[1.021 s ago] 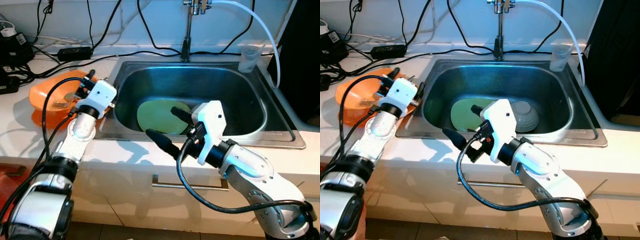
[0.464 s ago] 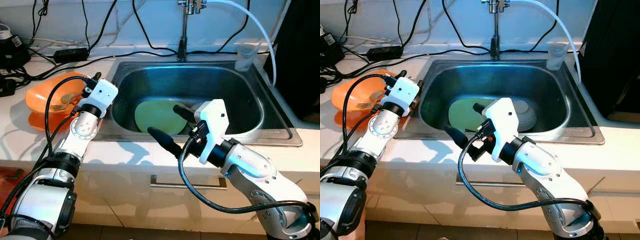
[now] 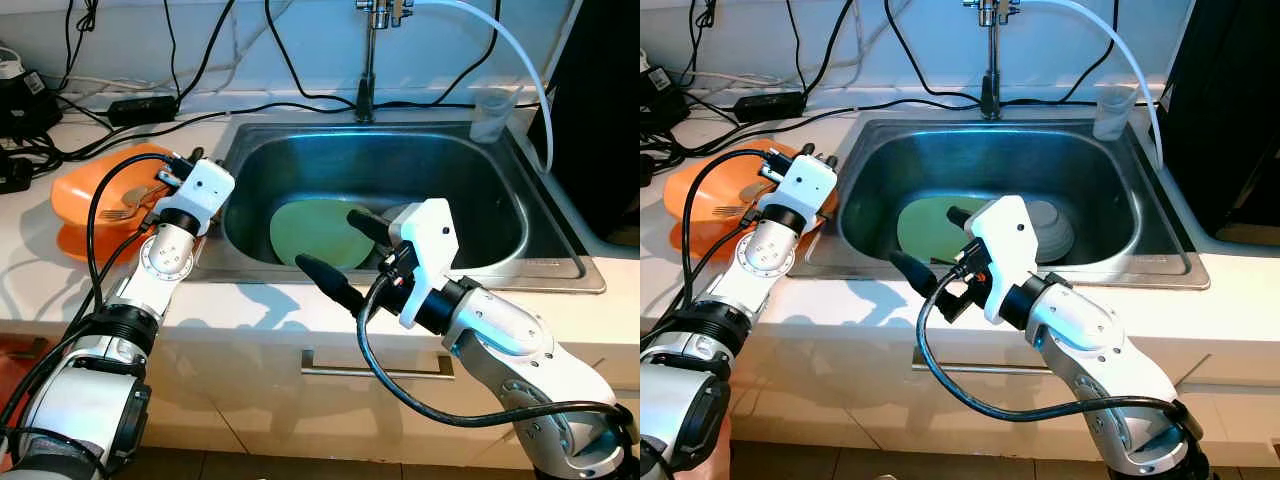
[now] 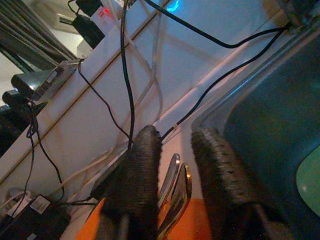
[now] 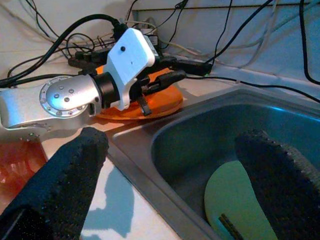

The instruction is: Kitchen organization

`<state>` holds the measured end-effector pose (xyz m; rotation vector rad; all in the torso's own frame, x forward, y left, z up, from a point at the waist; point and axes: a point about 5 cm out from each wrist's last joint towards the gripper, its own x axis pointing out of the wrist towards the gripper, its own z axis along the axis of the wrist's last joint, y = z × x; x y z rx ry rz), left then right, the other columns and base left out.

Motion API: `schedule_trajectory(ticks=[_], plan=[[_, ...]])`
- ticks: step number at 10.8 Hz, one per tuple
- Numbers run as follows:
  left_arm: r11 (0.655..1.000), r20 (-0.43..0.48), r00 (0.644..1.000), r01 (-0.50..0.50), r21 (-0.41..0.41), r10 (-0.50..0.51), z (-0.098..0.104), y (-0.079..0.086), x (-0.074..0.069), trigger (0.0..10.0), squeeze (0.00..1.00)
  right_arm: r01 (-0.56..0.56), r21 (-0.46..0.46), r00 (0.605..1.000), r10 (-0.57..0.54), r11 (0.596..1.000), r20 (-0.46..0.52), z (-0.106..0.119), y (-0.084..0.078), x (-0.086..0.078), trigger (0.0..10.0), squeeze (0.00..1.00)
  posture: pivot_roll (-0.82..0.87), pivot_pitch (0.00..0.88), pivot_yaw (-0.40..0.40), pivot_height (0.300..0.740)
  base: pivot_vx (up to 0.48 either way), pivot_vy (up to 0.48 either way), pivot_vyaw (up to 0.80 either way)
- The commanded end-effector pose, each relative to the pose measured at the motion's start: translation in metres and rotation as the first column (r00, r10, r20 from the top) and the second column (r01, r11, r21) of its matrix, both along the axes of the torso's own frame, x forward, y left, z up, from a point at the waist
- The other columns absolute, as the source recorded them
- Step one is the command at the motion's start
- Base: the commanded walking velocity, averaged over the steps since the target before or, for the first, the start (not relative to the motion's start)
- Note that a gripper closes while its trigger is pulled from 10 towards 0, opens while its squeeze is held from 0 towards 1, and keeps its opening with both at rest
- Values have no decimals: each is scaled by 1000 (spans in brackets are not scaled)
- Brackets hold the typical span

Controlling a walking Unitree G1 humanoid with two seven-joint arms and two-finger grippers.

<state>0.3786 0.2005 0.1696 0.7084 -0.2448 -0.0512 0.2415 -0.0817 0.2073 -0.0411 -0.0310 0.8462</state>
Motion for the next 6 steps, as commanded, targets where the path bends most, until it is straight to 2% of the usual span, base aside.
schedule_trajectory(ticks=[1,6], plan=[[1000,2,1000,-16,12,16,-1,6,-1,0,0,-3,0,1000,3,1000,-3,1,0,0,10000,0,-154,0,102,740,0,0,0],[1000,-10,1000,-21,5,21,-2,8,-1,0,0,-4,-2,1000,4,1000,-1,1,0,0,10000,0,-152,0,102,740,0,0,0]])
